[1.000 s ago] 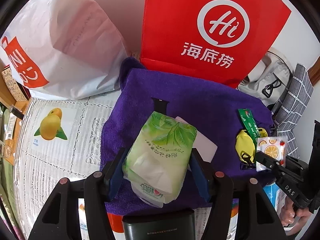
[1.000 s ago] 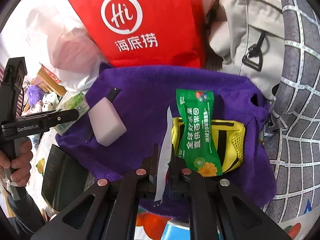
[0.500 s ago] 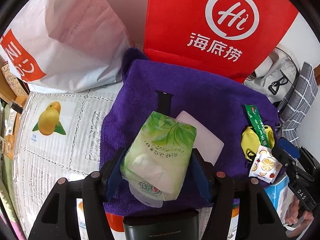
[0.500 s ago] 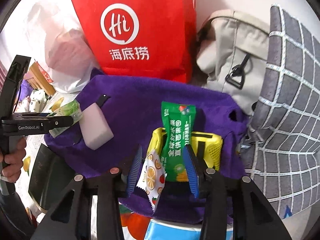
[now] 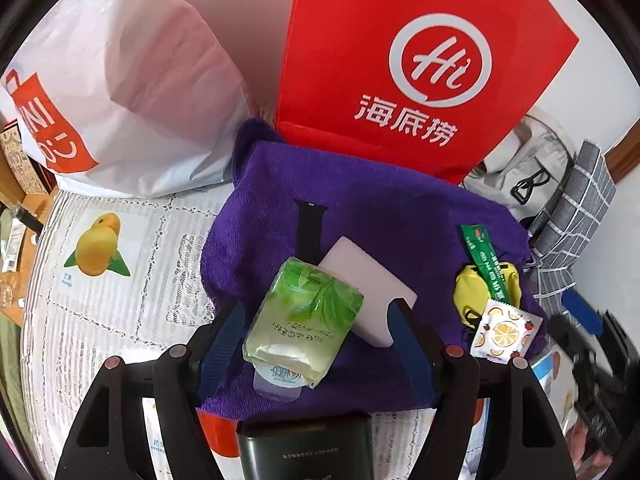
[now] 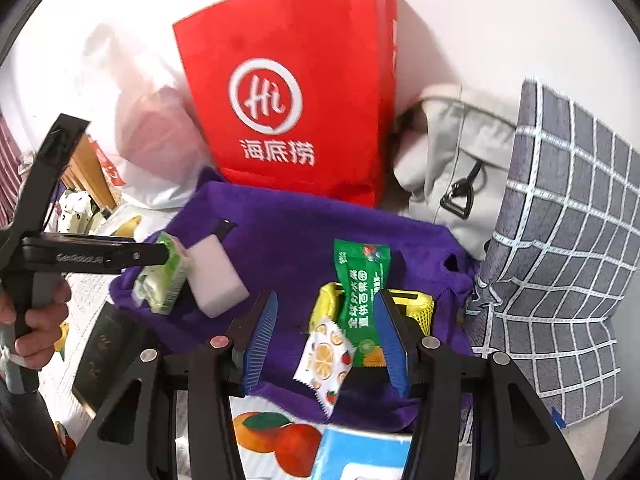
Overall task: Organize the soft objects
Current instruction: 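Move both grippers back to the remaining items on the bedspread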
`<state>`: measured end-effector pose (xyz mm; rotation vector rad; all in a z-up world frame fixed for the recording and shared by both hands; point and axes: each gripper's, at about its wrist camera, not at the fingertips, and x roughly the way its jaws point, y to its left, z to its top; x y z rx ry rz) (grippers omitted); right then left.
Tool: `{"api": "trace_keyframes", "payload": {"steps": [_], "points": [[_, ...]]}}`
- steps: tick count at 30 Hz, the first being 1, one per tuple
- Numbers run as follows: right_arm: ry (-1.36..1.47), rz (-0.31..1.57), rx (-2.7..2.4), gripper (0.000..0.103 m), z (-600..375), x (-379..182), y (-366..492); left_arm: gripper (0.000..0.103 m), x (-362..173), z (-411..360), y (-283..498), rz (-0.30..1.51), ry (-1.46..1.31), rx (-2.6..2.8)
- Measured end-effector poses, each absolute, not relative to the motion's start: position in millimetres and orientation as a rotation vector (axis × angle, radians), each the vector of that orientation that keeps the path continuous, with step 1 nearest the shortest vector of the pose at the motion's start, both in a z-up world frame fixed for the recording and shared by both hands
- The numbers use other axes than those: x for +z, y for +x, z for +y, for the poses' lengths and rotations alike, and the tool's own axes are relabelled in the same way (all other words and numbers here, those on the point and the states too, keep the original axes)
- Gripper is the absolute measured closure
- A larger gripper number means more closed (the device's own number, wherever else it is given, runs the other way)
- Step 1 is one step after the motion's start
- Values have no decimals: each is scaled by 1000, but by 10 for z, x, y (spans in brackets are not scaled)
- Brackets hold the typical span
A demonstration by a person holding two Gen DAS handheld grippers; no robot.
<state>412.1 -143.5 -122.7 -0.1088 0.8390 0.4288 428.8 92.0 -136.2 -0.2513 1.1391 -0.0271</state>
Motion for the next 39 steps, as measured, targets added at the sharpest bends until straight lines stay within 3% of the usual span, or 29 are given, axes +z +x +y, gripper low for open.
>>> {"api": "trace_keyframes", "payload": {"steps": [15, 30, 33, 35, 39], "points": [[-146, 916, 538, 53, -1167, -1491, 2700, 31, -971, 815, 4102, 1059, -267, -112], [-40, 1091, 316, 52, -1701, -2074, 1926, 31, -732, 616, 3914, 1014, -247, -195], [-14, 1087, 306, 43, -1657, -2136, 1916, 31, -734, 606, 3911, 1018, -246, -196], [-30, 1060, 307, 30, -1578, -2140, 1889, 31, -730, 604, 3906, 1016, -245, -194], [-103, 1022, 276, 23, -1431, -2227, 1877, 31, -710, 583, 3887, 1011, -236, -191]]}}
